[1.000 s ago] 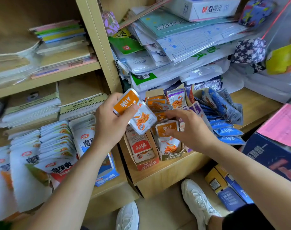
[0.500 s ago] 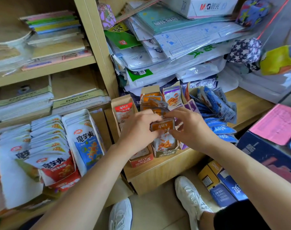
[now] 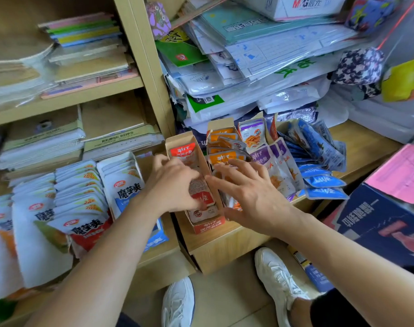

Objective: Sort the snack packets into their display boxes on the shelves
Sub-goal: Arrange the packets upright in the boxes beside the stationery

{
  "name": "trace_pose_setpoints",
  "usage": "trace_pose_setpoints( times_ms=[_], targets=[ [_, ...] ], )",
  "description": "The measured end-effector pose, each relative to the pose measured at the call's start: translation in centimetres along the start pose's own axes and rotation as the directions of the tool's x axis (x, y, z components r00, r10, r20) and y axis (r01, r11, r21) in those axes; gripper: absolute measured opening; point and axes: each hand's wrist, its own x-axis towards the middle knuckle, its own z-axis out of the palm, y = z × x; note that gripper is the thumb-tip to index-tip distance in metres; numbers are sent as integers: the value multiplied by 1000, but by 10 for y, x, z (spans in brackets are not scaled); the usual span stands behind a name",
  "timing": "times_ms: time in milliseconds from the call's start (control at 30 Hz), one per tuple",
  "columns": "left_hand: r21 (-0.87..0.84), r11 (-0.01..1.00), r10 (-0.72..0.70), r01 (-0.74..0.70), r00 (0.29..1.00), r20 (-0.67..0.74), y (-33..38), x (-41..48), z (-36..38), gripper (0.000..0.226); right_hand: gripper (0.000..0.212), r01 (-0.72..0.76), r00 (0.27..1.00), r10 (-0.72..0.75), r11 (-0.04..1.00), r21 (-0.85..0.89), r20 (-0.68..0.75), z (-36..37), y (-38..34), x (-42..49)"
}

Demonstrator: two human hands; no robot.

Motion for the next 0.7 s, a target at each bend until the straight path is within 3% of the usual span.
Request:
trace_pose_setpoints(
  times_ms=[67, 233, 367, 433, 567, 700],
  targets=[
    [124, 992, -23, 4, 988, 153, 10, 0, 4, 60, 58, 3, 997, -1, 1000, -21, 71, 2, -1, -1],
    [268, 963, 3, -26, 996, 88, 16, 3, 15, 49, 47, -49, 992, 52, 998, -27, 111, 2, -2, 0],
    [17, 1000, 22, -21, 999, -34, -1, 5, 15, 27, 38, -56, 991, 58, 998, -17, 118, 2, -3, 1],
    [-78, 996, 22, -37, 982, -186, -13, 5, 12, 17, 31, -61, 989, 63, 998, -19, 132, 2, -3, 1],
    [-221, 975, -97, -19, 860, -500, -29, 8, 8, 11, 27, -63, 987, 62, 998, 0, 145, 0, -3, 3],
    [-229, 972, -165, 42, 818, -551, -38, 21, 9, 15, 34, -63, 990, 56, 997, 48, 130, -6, -4, 4]
  ],
)
